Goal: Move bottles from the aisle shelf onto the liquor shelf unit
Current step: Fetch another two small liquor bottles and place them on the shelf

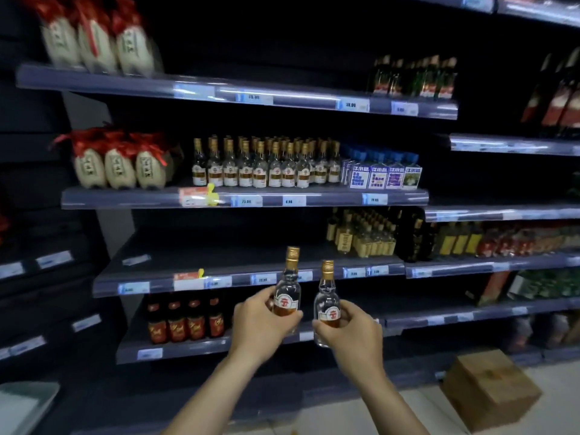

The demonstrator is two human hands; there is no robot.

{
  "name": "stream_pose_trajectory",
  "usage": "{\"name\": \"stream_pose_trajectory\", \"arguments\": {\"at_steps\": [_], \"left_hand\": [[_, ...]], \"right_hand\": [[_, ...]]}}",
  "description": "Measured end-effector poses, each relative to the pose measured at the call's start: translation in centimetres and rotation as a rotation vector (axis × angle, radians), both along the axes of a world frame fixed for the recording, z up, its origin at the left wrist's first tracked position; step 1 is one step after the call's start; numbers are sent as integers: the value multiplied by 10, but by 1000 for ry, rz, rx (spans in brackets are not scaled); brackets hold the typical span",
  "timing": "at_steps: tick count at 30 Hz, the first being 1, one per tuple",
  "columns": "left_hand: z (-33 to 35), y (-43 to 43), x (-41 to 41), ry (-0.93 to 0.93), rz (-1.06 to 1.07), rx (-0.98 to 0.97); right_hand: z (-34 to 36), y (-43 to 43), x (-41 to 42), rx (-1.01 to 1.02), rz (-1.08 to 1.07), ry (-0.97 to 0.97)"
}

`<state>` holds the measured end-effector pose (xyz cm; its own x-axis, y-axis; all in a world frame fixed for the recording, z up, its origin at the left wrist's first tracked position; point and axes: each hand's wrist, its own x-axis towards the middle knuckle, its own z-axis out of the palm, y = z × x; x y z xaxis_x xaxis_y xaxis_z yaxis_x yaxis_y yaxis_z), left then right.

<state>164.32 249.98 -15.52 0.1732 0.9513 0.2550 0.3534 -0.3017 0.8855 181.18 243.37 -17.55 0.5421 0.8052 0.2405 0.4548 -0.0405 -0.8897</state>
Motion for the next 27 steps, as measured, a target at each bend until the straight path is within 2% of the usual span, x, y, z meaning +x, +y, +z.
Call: {"name": "stream_pose_trajectory", "arguments": {"at_steps": [8,15,18,22,27], "left_hand": [[31,183,109,-68,-18,123],[84,303,185,-17,67,235],[103,335,213,16,86,277],[115,358,244,126,226,286],[114,374,272,115,337,321]], "right_hand": [[40,180,104,67,-48,-82],[99,297,169,140,-127,-225],[117,335,192,194,-123,-227],[133,374,217,249,-114,-251],[130,407,250,216,-52,-211]]}}
